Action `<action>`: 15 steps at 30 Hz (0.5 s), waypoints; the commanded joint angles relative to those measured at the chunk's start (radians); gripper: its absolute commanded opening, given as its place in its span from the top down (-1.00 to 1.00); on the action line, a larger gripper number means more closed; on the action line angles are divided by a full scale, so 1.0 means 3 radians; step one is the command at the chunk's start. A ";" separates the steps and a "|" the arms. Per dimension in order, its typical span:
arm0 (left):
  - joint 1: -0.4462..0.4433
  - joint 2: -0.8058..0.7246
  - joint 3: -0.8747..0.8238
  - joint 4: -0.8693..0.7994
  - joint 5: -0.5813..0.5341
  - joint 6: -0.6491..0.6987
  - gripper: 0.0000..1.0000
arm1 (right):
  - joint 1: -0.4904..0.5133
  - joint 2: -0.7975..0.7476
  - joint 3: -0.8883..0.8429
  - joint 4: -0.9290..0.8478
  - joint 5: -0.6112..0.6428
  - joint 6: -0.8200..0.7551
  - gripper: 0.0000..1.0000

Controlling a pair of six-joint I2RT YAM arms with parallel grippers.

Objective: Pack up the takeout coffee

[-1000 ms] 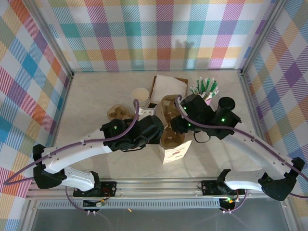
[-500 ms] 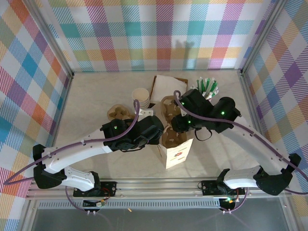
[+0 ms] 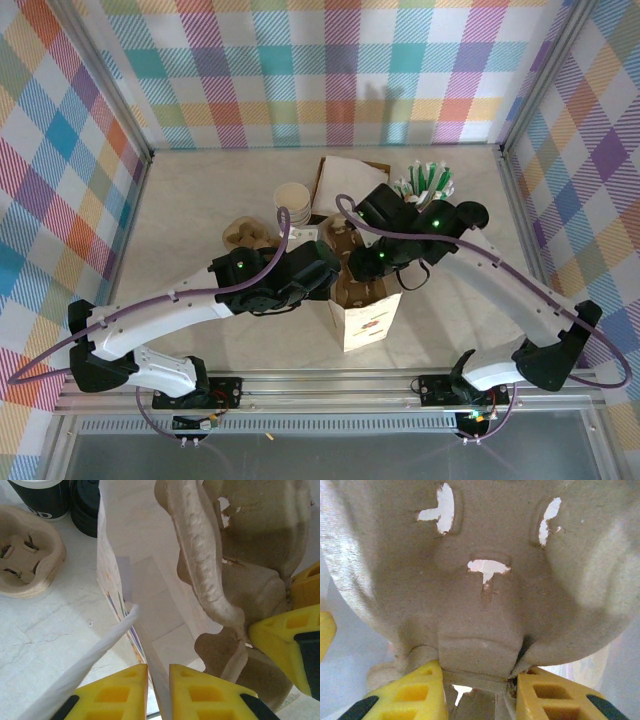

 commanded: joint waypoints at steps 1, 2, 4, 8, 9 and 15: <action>-0.0035 0.0052 0.0102 -0.0124 -0.0090 0.0005 0.63 | 0.0001 0.0086 0.0155 -0.0199 -0.0108 -0.0187 0.38; -0.0038 0.0073 0.0131 -0.0139 -0.0091 0.0008 0.64 | 0.0002 0.0115 0.0169 -0.0236 -0.0113 -0.0205 0.38; -0.0041 0.0107 0.0165 -0.0165 -0.0095 0.0007 0.64 | 0.0001 0.0169 0.0201 -0.0299 -0.0119 -0.0229 0.38; -0.0040 0.0151 0.0201 -0.0187 -0.0105 -0.0018 0.65 | 0.0001 0.0242 0.0218 -0.0399 -0.0080 -0.0246 0.38; -0.0041 0.0167 0.0214 -0.0199 -0.0112 -0.0028 0.66 | 0.0001 0.0257 0.0223 -0.0421 -0.0073 -0.0245 0.38; -0.0054 0.0211 0.0258 -0.0266 -0.0137 -0.0085 0.71 | 0.0000 0.0292 0.0193 -0.0473 -0.0116 -0.0189 0.38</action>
